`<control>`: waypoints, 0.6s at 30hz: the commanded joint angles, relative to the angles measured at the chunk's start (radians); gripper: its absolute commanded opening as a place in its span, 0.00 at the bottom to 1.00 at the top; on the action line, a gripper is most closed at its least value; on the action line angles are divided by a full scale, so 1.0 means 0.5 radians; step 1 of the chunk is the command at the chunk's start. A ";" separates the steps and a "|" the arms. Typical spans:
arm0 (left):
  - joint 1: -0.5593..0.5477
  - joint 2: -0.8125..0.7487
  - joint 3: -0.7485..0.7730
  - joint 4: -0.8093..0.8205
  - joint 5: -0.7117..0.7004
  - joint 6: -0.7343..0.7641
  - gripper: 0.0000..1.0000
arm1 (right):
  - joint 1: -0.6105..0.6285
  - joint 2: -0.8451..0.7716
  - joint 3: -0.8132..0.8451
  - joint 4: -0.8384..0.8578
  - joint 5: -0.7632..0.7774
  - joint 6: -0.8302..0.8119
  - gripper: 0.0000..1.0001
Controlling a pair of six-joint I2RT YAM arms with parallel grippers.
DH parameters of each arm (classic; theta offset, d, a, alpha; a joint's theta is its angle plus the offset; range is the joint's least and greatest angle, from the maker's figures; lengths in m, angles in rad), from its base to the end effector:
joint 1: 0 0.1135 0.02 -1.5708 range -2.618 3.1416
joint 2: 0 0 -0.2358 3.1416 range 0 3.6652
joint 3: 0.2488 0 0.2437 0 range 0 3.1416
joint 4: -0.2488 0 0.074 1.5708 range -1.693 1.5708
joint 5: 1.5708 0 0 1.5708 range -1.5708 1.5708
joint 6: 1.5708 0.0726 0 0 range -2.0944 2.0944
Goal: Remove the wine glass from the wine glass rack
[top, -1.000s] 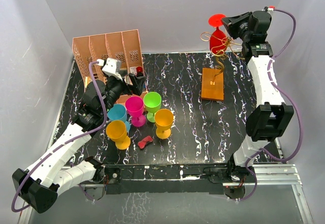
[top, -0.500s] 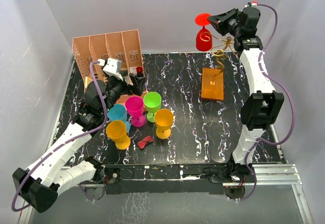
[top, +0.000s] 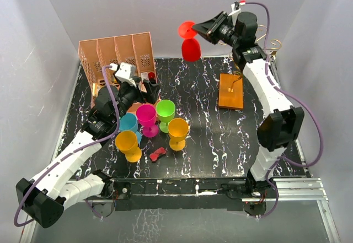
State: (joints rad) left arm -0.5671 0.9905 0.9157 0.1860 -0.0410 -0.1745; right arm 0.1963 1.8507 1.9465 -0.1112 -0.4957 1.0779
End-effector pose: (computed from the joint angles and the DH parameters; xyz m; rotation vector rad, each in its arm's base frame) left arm 0.2347 -0.1460 0.3692 0.2563 1.4633 -0.5732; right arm 0.4369 0.1221 0.4203 0.3449 1.7319 1.3523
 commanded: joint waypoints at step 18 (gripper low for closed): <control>-0.027 0.164 0.047 0.016 0.184 -0.105 0.95 | 0.114 -2.142 -2.111 0.674 0.311 -0.123 0.08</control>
State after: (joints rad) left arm -0.5674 1.0683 0.9161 0.1806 0.0093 -0.2047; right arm 0.2569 0.9184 1.0252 0.1246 -0.4446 1.0451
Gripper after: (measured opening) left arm 0.946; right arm 0.098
